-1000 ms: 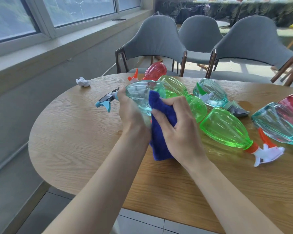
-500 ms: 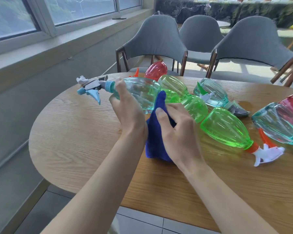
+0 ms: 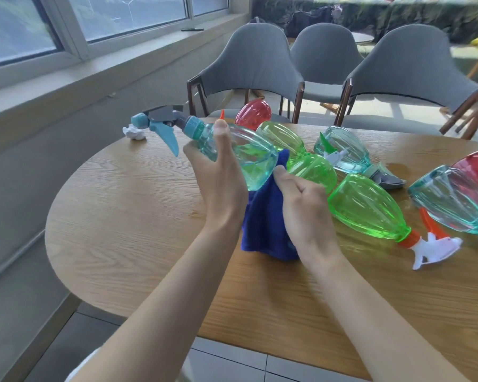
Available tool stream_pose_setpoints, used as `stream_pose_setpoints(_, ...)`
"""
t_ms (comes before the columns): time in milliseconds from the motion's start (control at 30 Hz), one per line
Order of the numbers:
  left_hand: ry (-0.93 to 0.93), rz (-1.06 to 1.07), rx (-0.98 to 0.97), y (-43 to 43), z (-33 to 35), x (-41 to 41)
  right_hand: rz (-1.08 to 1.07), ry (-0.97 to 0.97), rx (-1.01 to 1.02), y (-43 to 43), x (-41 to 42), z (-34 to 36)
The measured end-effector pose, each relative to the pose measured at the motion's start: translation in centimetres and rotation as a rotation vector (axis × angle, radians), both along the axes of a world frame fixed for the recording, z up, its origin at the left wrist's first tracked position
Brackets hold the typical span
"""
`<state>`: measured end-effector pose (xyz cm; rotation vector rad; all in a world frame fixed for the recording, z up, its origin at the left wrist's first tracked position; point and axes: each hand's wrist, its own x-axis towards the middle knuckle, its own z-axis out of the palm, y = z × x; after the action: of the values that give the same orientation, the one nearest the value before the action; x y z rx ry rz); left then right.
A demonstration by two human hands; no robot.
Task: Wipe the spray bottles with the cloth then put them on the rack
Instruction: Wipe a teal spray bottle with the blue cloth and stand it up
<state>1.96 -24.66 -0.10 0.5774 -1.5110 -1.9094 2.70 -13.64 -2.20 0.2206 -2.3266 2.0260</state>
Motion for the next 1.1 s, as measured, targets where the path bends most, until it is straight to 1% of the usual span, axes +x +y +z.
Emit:
stream_pose_setpoints(100, 0.012, 0.030, -0.018, -0.6, 0.2, -0.1, 0.046, 0.110, 0.034, 0.0, 0.5, 0.1)
stream_pose_setpoints(200, 0.016, 0.009, -0.033, -0.6, 0.5, 0.2, 0.004, 0.136, -0.056, 0.6, -0.3, 0.4)
stream_pose_setpoints(333, -0.002, -0.132, -0.173, -1.0, 0.4, 0.4, -0.005, 0.203, -0.093, 1.5, -1.3, 0.8)
stream_pose_setpoints(400, -0.026, -0.223, -0.289, -0.9, 0.3, 0.6, 0.007, 0.185, -0.122, 1.5, -1.5, 0.7)
stream_pose_setpoints(467, -0.041, -0.265, -0.390, -0.5, 0.1, 0.6, 0.050, 0.141, -0.132, 1.2, -1.3, 0.5)
stream_pose_setpoints(600, -0.048, -0.276, -0.473, -0.2, 0.0, 0.6, 0.151, 0.119, -0.103, 1.0, -1.1, 0.1)
stream_pose_setpoints(700, -0.013, -0.347, -0.542, -0.1, -0.1, 0.8, 0.174, 0.096, -0.128, 1.3, -1.4, 0.2)
stream_pose_setpoints(833, -0.042, -0.428, -0.620, 0.3, -0.1, 1.3, 0.080, 0.025, -0.203, 1.6, -2.0, 0.2)
stream_pose_setpoints(900, -0.064, -0.448, -0.605, 0.1, -0.2, 1.2, 0.028, -0.035, -0.291, 1.7, -2.4, -0.1)
stream_pose_setpoints(967, -0.078, -0.479, -0.573, -0.3, -0.2, 1.2, -0.068, -0.084, -0.376, 1.7, -2.9, -0.4)
stream_pose_setpoints(1033, -0.097, -0.513, -0.564, -0.8, -0.2, 1.1, -0.146, -0.091, -0.430, 1.9, -3.3, -0.4)
stream_pose_setpoints(1100, -0.109, -0.546, -0.583, -1.2, -0.3, 1.0, -0.185, -0.053, -0.446, 2.3, -3.6, -0.2)
